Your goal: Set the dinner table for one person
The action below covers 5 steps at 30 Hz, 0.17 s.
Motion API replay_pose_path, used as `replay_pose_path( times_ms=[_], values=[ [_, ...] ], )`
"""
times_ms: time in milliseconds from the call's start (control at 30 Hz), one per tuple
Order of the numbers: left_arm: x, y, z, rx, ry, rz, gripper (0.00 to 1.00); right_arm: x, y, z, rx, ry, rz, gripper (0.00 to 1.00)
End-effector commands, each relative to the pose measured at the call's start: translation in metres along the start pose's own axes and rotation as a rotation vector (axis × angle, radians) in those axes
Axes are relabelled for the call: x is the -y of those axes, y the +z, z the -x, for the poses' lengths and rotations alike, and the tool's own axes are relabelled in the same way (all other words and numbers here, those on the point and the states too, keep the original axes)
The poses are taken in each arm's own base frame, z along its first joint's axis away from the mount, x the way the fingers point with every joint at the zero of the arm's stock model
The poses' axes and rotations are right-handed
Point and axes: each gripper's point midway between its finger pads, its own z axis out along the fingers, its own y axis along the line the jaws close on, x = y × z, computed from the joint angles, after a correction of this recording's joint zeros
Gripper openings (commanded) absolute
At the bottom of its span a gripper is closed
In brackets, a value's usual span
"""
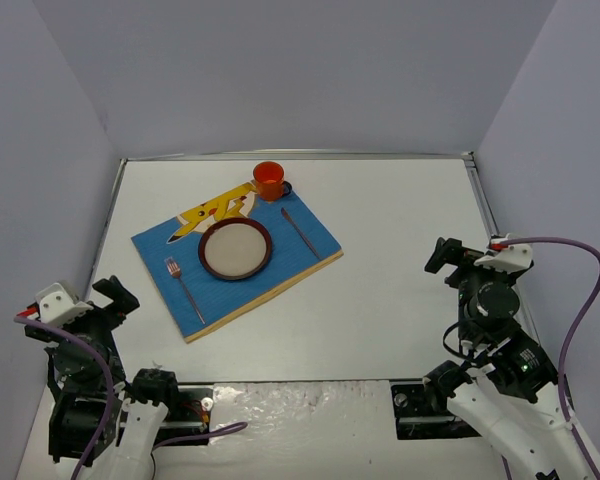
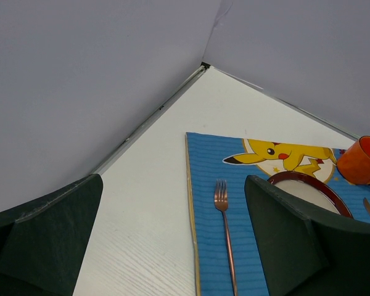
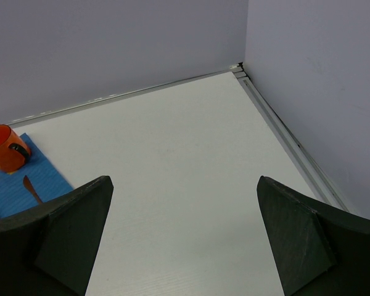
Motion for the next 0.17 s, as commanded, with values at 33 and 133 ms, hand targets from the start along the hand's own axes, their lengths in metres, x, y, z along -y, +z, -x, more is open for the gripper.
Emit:
replay_pose_path(
  times_ms=[33,133],
  values=[
    [0.0060,0.0067,0.0134,0.038,-0.019,0.000,0.97,-0.0048,0.0026,0.0160,0.053,0.046,0.008,1.00],
    [0.0085,0.0080,0.0118,0.029,-0.015,-0.008,0.97,-0.0052,0.0023,0.0163,0.054,0.047,0.013,1.00]
  ],
)
